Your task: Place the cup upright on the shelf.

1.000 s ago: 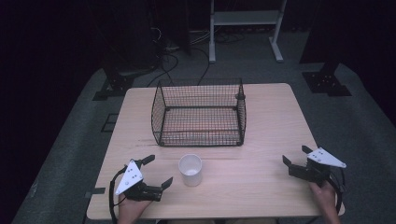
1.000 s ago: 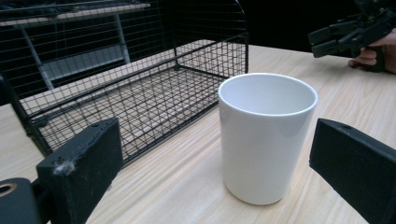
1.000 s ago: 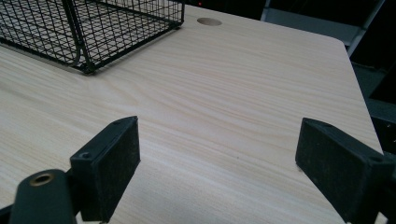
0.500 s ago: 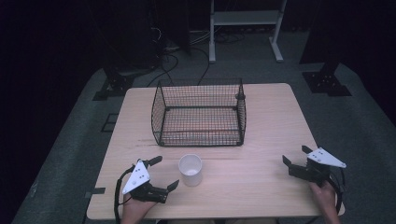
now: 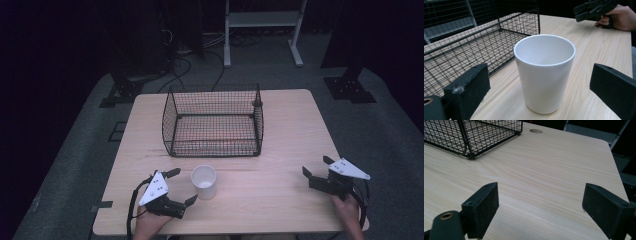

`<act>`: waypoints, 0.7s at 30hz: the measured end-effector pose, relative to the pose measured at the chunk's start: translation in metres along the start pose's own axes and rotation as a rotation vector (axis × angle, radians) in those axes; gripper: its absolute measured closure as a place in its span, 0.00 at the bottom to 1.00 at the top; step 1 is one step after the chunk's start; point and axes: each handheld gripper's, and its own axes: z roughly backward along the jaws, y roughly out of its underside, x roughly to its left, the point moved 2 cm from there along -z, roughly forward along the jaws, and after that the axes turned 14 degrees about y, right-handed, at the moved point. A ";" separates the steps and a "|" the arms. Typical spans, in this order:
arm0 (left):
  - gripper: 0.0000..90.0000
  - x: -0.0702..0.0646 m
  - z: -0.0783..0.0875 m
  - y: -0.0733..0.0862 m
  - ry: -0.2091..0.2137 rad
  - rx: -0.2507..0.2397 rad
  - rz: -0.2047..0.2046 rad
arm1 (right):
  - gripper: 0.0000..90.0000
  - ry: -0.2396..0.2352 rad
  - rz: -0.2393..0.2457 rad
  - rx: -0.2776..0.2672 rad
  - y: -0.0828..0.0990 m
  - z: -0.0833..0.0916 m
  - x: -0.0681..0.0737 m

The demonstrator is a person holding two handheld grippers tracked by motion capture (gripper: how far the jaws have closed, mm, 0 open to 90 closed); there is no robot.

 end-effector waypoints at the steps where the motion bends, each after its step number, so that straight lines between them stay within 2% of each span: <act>1: 0.02 0.000 -0.001 0.000 0.002 0.007 -0.004 | 0.14 0.000 -0.001 0.000 0.000 0.000 0.000; 10: 0.02 0.000 -0.011 -0.001 0.014 0.039 -0.005 | 0.15 0.001 -0.001 0.000 0.000 0.000 0.000; 21: 0.02 0.002 -0.024 -0.002 0.026 0.102 -0.010 | 0.14 0.000 -0.001 -0.001 0.000 0.000 0.000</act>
